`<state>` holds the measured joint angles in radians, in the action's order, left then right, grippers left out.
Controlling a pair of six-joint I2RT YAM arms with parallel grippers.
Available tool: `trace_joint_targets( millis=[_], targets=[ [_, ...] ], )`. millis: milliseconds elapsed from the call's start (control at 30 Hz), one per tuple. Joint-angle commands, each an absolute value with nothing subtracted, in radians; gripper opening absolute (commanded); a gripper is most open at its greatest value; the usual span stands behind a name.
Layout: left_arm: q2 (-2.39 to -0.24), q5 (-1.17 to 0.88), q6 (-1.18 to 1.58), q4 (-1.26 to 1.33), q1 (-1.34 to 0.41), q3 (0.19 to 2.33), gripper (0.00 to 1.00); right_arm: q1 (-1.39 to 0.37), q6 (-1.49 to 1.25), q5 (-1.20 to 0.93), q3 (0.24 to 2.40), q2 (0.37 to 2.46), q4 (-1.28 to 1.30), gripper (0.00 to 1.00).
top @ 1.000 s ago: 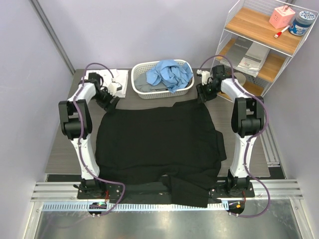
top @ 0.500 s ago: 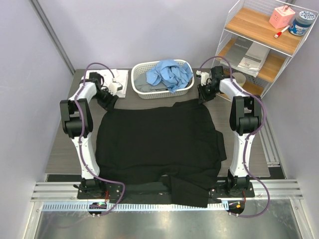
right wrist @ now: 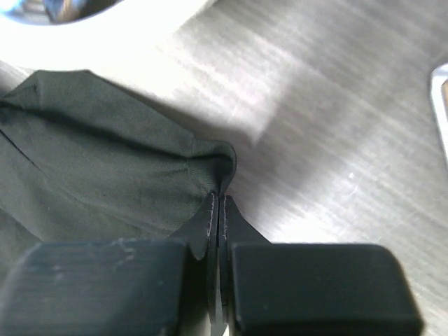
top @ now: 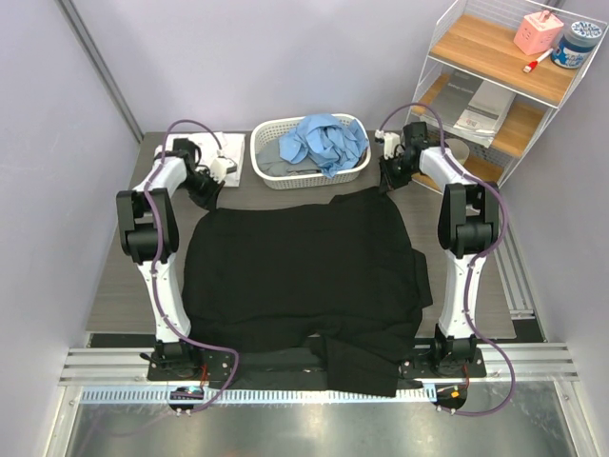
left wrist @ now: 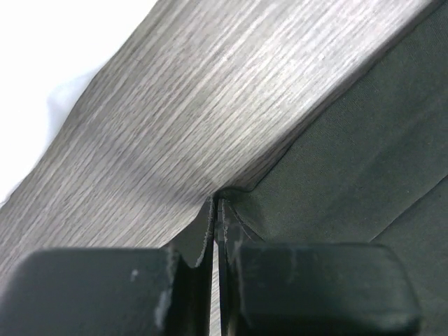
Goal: Fold and stack the long sleeve shirts
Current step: Fold the shirt
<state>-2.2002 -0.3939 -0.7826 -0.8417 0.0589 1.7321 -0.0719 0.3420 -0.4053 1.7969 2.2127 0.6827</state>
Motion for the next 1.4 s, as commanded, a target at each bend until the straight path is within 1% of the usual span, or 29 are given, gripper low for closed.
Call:
trace_joint_targets(
  millis=[0,233,367,567,700,1067,1233,1367],
  targets=[
    [-2.212,-0.417,-0.736,-0.790,0.060,1.778,0.00,-0.075,0.344,-0.385,1.902,2.230,0.657,0.01],
    [-2.215,-0.426,-0.706,-0.781,0.060,1.845,0.00,-0.075,0.342,-0.359,1.990,2.250,0.670,0.01],
    [-2.197,-0.434,-0.762,-0.813,0.063,1.818,0.00,-0.075,0.362,-0.371,1.954,2.221,0.678,0.01],
    [-2.146,-0.471,-0.764,-0.805,0.074,1.781,0.00,-0.075,0.382,-0.399,1.882,2.178,0.683,0.01],
    [-2.089,-0.482,-0.790,-0.813,0.077,1.741,0.00,-0.072,0.391,-0.428,1.842,2.106,0.684,0.01],
    [-1.804,-0.509,-0.879,-0.816,0.084,1.491,0.00,-0.067,0.445,-0.494,1.660,1.821,0.767,0.01],
    [-1.666,-0.508,-0.946,-0.824,0.089,1.344,0.00,-0.069,0.491,-0.506,1.510,1.706,0.811,0.01],
    [-1.543,-0.502,-1.006,-0.804,0.098,1.176,0.00,-0.069,0.537,-0.509,1.360,1.619,0.828,0.01]
  ],
)
